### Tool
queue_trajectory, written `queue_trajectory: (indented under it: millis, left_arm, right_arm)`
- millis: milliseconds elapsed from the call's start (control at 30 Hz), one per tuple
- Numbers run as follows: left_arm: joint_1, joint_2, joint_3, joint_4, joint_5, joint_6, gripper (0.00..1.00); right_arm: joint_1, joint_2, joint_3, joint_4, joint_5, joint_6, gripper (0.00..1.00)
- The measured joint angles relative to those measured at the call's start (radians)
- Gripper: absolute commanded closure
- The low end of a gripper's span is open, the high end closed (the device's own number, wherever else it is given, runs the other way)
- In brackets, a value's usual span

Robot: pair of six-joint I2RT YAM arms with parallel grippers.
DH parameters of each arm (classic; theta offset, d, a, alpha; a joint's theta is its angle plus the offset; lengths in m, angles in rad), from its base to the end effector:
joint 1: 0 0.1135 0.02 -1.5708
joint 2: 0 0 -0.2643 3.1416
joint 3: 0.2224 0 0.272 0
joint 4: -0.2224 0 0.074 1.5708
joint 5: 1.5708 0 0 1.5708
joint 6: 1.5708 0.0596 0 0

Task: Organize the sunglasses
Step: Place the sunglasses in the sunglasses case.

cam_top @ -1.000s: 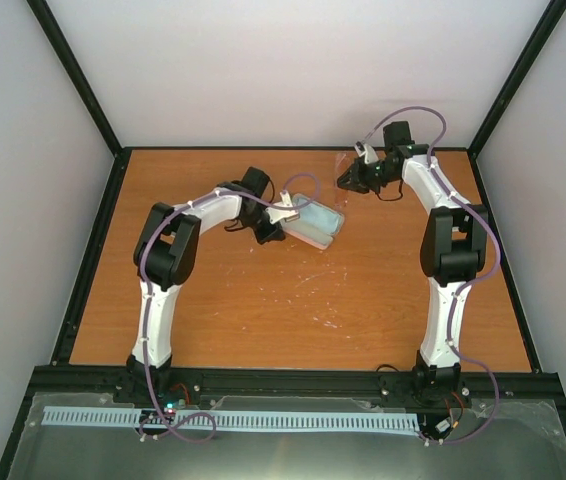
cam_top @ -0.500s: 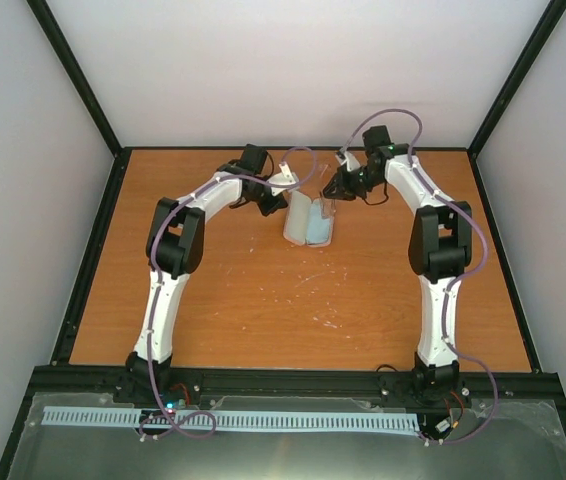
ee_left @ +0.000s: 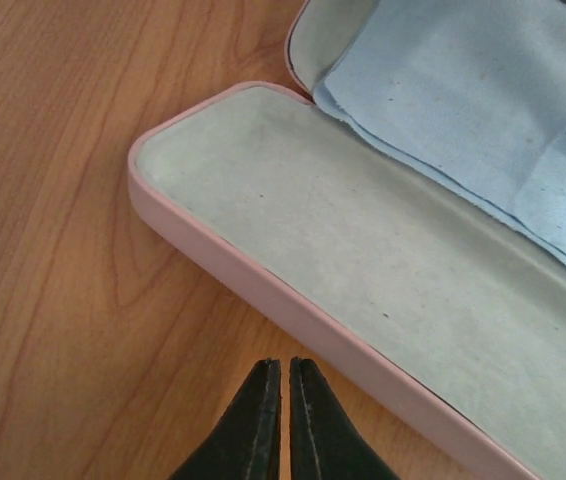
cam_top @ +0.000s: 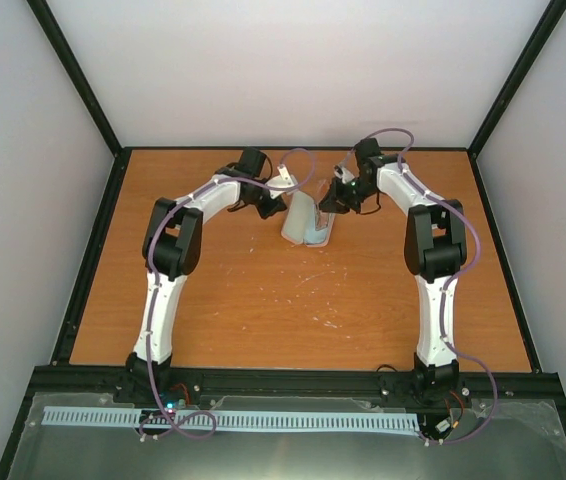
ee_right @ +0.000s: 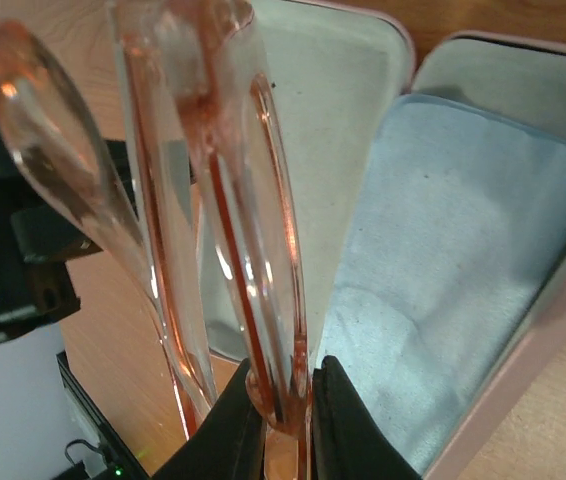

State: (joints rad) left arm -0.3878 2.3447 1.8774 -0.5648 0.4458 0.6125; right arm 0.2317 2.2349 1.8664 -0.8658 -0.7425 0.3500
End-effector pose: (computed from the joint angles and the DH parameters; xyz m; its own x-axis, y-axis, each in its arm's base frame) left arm 0.4848 -0.2258 0.1269 -0.3363 0.6977 -0.6326 0.9036 0.4284 -0.0079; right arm 0.4686 0.1520 0.1707 -0.9955 0.0247 -0.0913 -0.0480 0.6998 0.7127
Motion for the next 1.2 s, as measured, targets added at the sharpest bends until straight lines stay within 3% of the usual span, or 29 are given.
queue_trajectory:
  millis: [667,867,1200]
  left_arm:
    - [0.034,-0.133,-0.170,0.101,0.022,-0.021,0.93]
    - [0.035,-0.136,-0.181,0.109,0.023,-0.024,0.93]
    - [0.035,-0.137,-0.181,0.124,0.030,-0.024,0.93]
  right_arm:
    - [0.050,0.110,0.041,-0.020,0.076,0.111,0.97]
    - [0.050,0.138,0.106,-0.061,0.093,0.110,0.87]
    - [0.050,0.171,0.156,-0.170,0.145,0.102,0.84]
